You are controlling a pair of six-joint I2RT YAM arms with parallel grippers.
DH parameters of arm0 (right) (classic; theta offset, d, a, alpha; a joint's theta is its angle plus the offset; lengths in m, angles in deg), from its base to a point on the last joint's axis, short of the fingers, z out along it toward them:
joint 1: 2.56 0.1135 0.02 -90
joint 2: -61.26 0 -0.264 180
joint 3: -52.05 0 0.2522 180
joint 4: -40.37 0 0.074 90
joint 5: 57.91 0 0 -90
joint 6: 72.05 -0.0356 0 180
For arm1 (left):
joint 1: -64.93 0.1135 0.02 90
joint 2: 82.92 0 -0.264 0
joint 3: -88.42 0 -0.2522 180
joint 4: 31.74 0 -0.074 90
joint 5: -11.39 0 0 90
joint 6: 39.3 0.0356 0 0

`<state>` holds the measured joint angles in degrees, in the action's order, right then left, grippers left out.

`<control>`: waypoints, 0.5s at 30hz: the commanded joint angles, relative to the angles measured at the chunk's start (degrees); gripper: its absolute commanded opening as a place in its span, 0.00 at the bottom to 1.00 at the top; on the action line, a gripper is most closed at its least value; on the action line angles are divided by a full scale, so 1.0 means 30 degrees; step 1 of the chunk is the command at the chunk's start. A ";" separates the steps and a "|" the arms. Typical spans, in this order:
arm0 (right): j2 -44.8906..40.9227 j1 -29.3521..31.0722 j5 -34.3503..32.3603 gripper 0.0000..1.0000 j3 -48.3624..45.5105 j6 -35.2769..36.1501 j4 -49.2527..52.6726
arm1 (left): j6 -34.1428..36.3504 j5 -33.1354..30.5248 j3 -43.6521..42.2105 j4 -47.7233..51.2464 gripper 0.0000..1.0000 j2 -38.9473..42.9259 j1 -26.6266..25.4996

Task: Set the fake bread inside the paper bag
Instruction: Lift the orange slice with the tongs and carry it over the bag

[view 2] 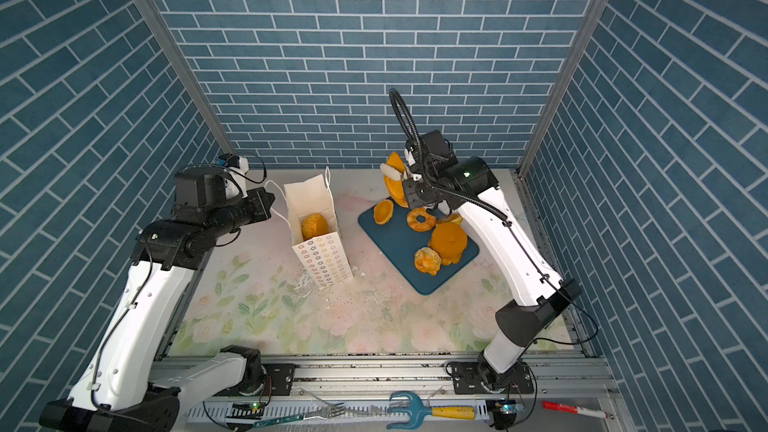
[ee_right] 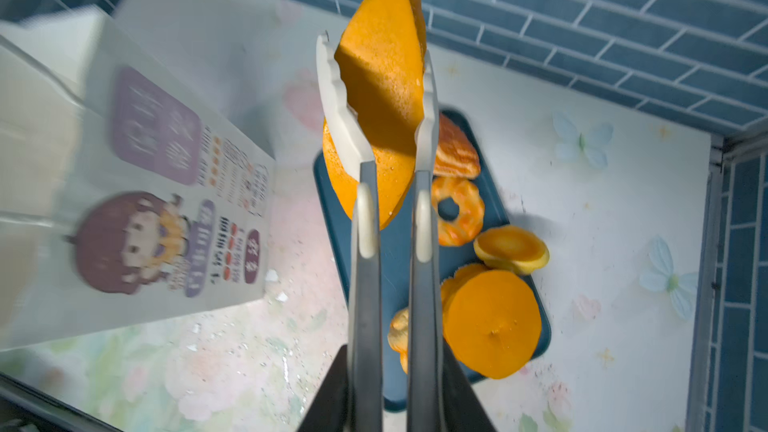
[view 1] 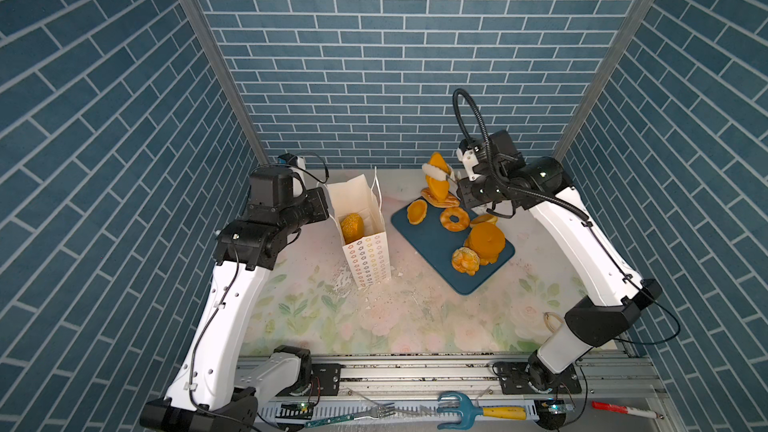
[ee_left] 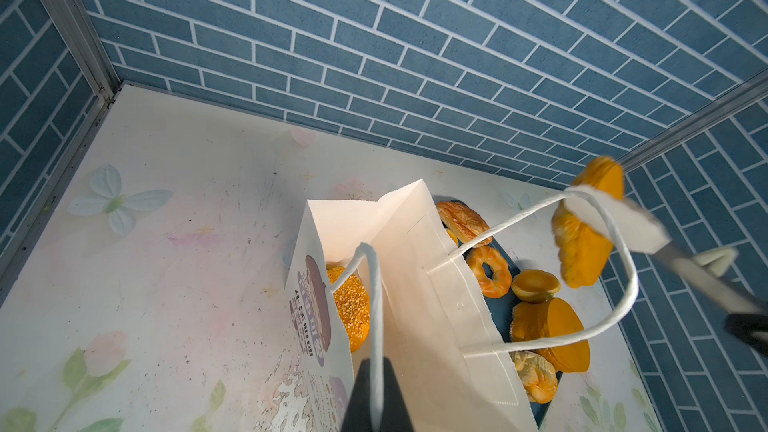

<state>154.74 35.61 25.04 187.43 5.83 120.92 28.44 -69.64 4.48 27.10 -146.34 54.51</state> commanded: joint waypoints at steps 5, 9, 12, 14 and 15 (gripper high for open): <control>-0.1262 0.1562 0.2904 0.29 0.2154 0.0510 -0.4298 | -0.0021 -0.0105 -0.0161 -0.0153 0.00 0.0350 -0.0015; -0.0693 0.3360 0.3791 0.29 0.3432 0.1105 -0.4763 | -0.0065 -0.0185 -0.0211 -0.0166 0.00 0.0418 -0.0007; -0.0126 0.4487 0.3902 0.29 0.3765 0.1333 -0.4771 | -0.0210 -0.0296 -0.0337 -0.0300 0.00 0.0521 0.0003; 0.0225 0.4989 0.3866 0.29 0.3709 0.1485 -0.4775 | -0.0325 -0.0267 -0.0425 -0.0422 0.00 0.0598 -0.0013; 0.0433 0.5256 0.3705 0.29 0.3698 0.1491 -0.4742 | -0.0336 -0.0266 -0.0475 -0.0503 0.00 0.0618 -0.0003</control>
<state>154.21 50.04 35.36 197.55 7.97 109.90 27.95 -69.99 3.78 26.94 -145.49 54.51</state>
